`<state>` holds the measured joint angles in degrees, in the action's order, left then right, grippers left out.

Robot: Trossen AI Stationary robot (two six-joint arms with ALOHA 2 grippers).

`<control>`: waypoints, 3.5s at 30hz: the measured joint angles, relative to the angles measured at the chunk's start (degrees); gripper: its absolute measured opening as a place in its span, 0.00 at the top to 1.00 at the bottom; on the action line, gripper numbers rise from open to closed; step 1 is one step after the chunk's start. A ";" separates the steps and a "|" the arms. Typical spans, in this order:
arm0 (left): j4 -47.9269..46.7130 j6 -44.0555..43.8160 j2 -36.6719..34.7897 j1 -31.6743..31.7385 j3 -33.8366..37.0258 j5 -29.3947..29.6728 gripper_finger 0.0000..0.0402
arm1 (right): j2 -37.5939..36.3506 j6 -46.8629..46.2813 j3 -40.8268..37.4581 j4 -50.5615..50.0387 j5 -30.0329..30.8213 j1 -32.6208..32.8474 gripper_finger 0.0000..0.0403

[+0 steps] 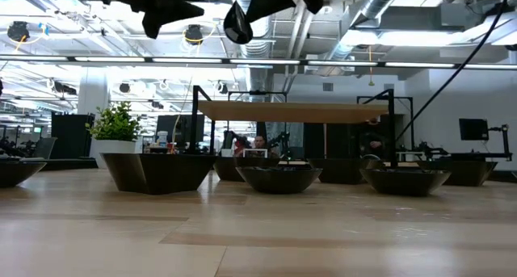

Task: Pick & Place Mini shaped plates
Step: Stack the black drop shaped plate on top of the black drop shaped plates on the shelf

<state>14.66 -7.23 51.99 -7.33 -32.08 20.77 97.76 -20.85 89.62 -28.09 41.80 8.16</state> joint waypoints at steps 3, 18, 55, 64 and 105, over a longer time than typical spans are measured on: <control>1.61 3.75 0.28 0.00 0.00 3.66 0.57 | 0.00 3.22 0.00 3.29 1.40 -0.88 1.00; 10.28 6.98 0.70 3.93 0.00 5.96 0.56 | 0.15 10.91 -0.02 11.14 1.73 -3.53 1.00; 15.45 4.17 8.52 3.93 -2.69 9.15 0.83 | 1.97 15.15 -0.07 15.19 1.81 -3.35 1.00; 15.78 3.77 8.48 3.98 -2.69 9.78 0.98 | 1.97 15.40 -0.07 15.54 1.78 -2.95 1.00; 14.89 -0.51 8.44 8.04 -4.29 10.62 0.99 | -9.77 3.76 0.00 -16.43 6.19 -4.57 0.58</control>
<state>29.55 -7.75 60.42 0.71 -36.36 31.39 87.99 -17.09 89.62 -44.53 47.99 3.59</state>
